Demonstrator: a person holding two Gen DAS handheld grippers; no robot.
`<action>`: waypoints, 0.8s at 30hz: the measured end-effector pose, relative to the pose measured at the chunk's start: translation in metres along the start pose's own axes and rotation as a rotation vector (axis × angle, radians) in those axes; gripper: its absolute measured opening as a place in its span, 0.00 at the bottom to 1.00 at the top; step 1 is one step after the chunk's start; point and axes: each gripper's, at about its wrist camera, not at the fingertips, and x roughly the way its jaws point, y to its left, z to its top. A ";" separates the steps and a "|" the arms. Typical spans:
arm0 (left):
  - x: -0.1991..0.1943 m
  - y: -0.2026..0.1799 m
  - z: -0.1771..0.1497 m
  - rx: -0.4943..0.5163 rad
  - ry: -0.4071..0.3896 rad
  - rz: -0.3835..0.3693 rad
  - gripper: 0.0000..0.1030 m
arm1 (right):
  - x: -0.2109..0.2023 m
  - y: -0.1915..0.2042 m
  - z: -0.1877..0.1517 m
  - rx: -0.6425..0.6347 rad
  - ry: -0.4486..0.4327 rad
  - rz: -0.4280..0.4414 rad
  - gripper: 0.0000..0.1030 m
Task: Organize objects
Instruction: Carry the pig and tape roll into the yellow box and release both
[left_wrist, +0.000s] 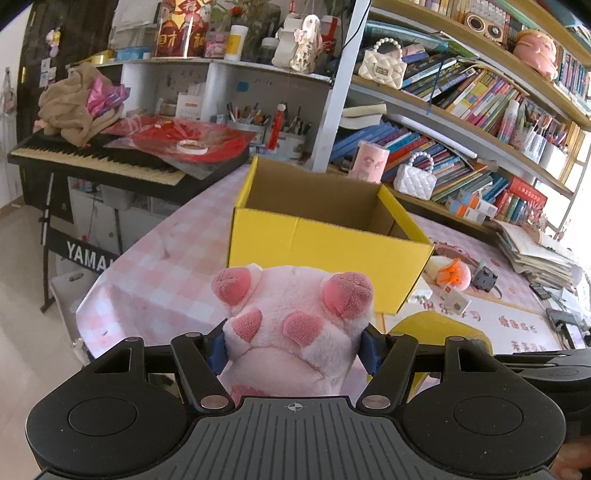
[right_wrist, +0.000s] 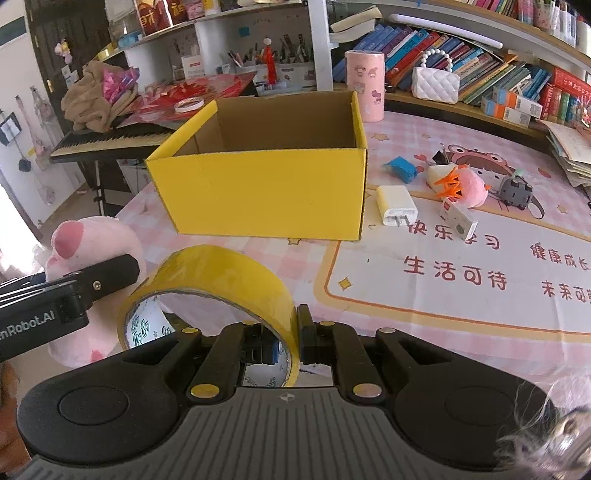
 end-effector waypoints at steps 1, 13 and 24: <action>0.001 -0.001 0.004 0.005 -0.006 -0.004 0.64 | 0.001 -0.001 0.002 0.000 -0.001 -0.001 0.09; 0.031 -0.021 0.072 0.073 -0.142 -0.025 0.64 | 0.012 -0.009 0.082 0.006 -0.218 -0.020 0.09; 0.103 -0.038 0.107 0.109 -0.115 0.045 0.64 | 0.080 -0.035 0.154 -0.038 -0.237 -0.028 0.09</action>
